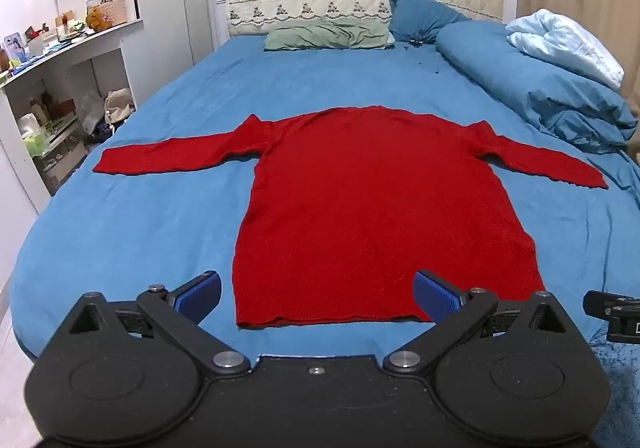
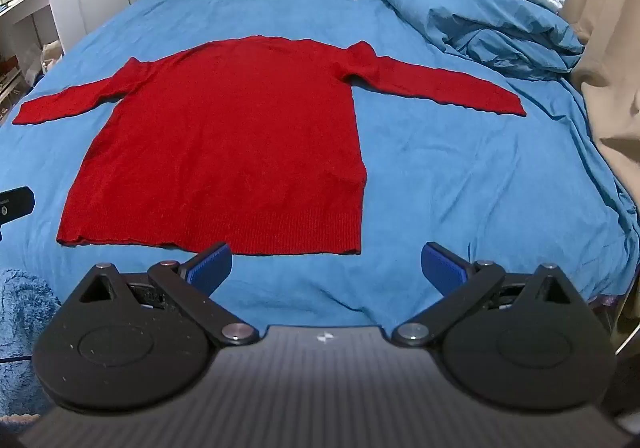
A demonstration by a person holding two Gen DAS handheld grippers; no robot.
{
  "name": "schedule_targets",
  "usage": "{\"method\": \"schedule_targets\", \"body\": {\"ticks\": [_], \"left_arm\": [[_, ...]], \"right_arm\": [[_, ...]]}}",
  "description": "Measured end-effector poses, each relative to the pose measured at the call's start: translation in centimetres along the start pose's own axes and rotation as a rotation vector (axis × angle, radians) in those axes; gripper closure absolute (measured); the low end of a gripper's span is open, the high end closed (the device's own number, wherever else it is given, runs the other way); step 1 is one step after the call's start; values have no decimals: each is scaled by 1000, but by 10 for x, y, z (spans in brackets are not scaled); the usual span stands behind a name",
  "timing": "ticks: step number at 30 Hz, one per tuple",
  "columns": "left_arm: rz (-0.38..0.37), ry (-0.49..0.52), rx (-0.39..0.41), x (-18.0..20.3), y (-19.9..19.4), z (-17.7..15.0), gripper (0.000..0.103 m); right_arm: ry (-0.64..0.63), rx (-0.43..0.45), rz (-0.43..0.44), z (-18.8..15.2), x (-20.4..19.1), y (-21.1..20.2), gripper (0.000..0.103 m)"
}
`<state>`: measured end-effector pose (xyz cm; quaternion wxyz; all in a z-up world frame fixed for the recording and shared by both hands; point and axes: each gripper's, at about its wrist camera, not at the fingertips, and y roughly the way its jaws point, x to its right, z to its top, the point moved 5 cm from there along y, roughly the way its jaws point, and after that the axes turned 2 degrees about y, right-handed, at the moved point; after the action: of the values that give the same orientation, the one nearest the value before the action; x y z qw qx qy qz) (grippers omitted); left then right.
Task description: Fold small clothes
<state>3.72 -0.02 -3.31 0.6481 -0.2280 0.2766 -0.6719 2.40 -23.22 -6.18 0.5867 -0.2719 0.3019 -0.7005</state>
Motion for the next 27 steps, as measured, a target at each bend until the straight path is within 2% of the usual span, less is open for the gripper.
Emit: {"method": "schedule_targets", "body": {"ticks": [5,8,27], "left_arm": [[-11,-18,11,-1,-1,3,0],[24,-5,-3,4,4,3,0],[19,-1,1,1,1,-1,0]], "right_arm": [[-5,-6,4,-1,0,1,0],[-12,-7,6,-2,-1,2,0],[1,-6,4,-3,2,2,0]]}}
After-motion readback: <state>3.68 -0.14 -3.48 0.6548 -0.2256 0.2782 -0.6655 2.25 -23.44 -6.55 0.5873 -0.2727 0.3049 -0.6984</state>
